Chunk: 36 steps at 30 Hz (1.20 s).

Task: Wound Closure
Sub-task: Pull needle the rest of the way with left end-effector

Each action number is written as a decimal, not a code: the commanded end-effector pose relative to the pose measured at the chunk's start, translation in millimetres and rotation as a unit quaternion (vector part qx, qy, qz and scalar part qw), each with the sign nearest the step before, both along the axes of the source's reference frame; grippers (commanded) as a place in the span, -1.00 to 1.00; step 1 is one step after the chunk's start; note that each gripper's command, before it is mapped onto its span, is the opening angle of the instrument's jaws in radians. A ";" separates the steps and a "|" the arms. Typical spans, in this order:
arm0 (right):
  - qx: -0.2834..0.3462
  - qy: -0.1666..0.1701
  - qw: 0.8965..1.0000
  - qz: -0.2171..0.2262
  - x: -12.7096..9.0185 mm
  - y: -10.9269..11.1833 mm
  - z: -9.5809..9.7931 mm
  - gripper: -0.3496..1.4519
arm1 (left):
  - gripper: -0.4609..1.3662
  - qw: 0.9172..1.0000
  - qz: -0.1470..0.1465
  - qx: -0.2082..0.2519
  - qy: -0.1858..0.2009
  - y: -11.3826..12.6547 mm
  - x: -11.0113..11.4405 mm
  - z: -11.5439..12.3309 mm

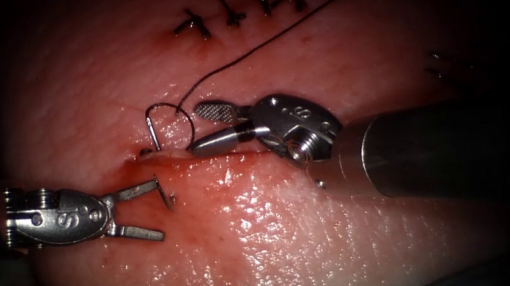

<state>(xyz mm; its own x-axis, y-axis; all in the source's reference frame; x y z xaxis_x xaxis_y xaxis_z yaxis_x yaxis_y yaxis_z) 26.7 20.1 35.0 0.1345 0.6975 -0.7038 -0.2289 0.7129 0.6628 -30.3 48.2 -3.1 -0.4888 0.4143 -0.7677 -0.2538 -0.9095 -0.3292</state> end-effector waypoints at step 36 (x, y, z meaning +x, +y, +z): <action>-0.004 0.003 1.000 -0.006 -0.8 -0.7 0.4 0.45 | -0.88 0.986 -0.076 0.104 -0.110 1.8 -1.4 0.1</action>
<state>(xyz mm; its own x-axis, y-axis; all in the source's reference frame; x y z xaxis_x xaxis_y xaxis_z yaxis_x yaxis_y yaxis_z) 25.9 19.4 35.3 0.1394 0.6897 -0.7106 -0.2162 0.7215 0.6578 -31.6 50.1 -3.0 -0.2376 0.6295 -0.7398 -0.2975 -0.7721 -0.5615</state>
